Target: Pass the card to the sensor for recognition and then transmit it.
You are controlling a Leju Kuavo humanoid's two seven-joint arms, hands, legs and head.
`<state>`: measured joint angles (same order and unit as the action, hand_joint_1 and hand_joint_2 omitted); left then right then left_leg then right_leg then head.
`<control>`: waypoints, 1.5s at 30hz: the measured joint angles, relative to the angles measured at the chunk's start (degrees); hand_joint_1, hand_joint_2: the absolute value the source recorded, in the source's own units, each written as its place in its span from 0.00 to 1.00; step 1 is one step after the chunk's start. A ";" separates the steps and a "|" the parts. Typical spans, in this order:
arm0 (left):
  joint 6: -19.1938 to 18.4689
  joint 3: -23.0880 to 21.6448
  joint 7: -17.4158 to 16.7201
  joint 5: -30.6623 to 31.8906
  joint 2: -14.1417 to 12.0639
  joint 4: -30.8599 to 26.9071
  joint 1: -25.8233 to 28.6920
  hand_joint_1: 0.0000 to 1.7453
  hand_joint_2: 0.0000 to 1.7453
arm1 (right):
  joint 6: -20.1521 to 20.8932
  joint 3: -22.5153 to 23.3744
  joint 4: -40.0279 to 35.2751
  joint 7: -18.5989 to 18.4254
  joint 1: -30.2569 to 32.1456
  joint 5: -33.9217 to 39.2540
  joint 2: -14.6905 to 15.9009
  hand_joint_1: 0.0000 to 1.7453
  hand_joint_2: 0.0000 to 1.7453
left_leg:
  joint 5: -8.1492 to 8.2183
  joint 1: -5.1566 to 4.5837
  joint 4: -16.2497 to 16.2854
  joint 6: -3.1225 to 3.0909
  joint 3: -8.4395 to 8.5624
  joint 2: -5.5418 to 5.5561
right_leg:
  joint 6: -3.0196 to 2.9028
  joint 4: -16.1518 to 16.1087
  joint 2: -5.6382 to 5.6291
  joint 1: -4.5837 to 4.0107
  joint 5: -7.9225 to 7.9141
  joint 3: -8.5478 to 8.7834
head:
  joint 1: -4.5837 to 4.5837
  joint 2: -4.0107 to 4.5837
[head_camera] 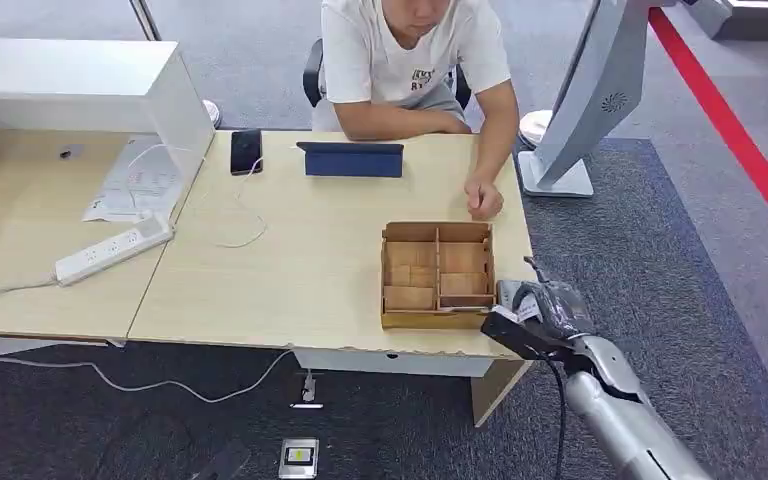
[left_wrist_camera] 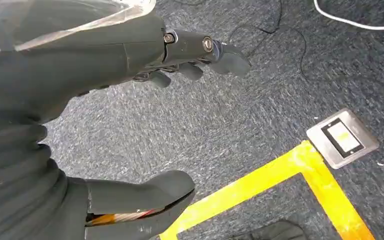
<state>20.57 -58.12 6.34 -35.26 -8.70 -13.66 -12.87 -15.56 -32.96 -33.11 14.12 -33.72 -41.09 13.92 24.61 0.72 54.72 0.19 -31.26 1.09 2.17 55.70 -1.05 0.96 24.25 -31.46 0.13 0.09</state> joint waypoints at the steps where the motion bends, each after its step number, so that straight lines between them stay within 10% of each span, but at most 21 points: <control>1: 0.02 0.00 0.00 0.09 0.00 0.00 -0.01 0.00 1.00 | -0.04 0.00 -0.31 -0.07 -0.42 0.35 0.13 1.00 1.00 | 0.00 0.00 0.00 0.00 0.00 0.00 | 0.00 0.00 0.00 0.00 0.00 0.00 | 0.02 0.00; 4: 0.26 0.00 0.15 0.53 0.02 0.00 -0.02 0.00 1.00 | 0.13 0.63 -1.95 -0.50 -2.08 1.42 0.90 1.00 1.00 | 0.00 -0.01 0.00 0.00 -0.01 0.00 | 0.00 0.00 0.00 0.01 0.00 -0.01 | 0.02 0.00; 5: 0.39 0.00 0.22 0.63 0.02 0.00 -0.02 0.00 0.00 | 0.18 0.94 -2.76 -0.74 -2.64 1.57 1.23 1.00 1.00 | 0.00 -0.01 0.00 0.00 -0.01 0.00 | 0.00 0.00 0.00 0.01 0.00 -0.01 | 0.00 0.00; 23: -0.04 -0.04 0.74 2.12 0.00 0.00 -0.11 0.00 0.00 | 6.99 6.51 -17.16 -1.14 -8.32 -4.46 4.46 1.00 1.00 | 0.00 0.00 0.01 0.00 -0.02 0.02 | 0.02 0.01 0.00 0.00 -0.02 0.00 | 0.02 0.00; 39: -2.32 -0.20 -0.33 4.07 -0.02 -0.04 -1.65 0.00 0.00 | 9.55 4.96 -5.64 3.19 -22.56 -8.13 -1.14 1.00 1.00 | -0.03 0.00 0.01 0.02 -0.03 0.04 | 0.03 0.04 0.00 0.00 -0.03 -0.03 | 0.02 0.00; 40: -2.43 -0.20 -0.42 4.09 -0.02 -0.07 -1.76 0.00 0.00 | 9.40 4.81 -4.53 3.19 -22.93 -8.13 -1.53 0.97 1.00 | -0.03 0.00 0.01 0.02 -0.04 0.05 | 0.03 0.04 0.00 0.00 -0.03 -0.03 | 0.00 0.00; 41: -2.43 -0.22 -0.44 4.13 -0.02 -0.07 -1.86 0.00 0.00 | 9.25 4.70 -3.85 3.19 -23.11 -8.15 -1.77 0.00 1.00 | -0.02 0.00 0.01 0.02 -0.05 0.08 | 0.03 0.04 0.01 0.00 -0.02 -0.03 | 0.02 0.00; 45: -2.60 -0.26 -0.96 4.98 -0.02 -0.09 -2.31 0.00 0.00 | 7.89 4.33 -1.62 2.75 -23.18 -8.37 -2.54 0.00 1.00 | -0.01 0.00 0.01 0.02 -0.07 0.07 | 0.03 0.04 0.02 0.00 -0.01 -0.07 | 0.00 0.00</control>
<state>17.97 -58.38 5.38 -30.27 -8.72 -13.75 -15.17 -7.67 -28.63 -34.73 16.87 -56.90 -49.46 11.39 24.60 0.72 54.73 0.21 -31.33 1.16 2.20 55.73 -1.03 0.96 24.23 -31.53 0.13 0.09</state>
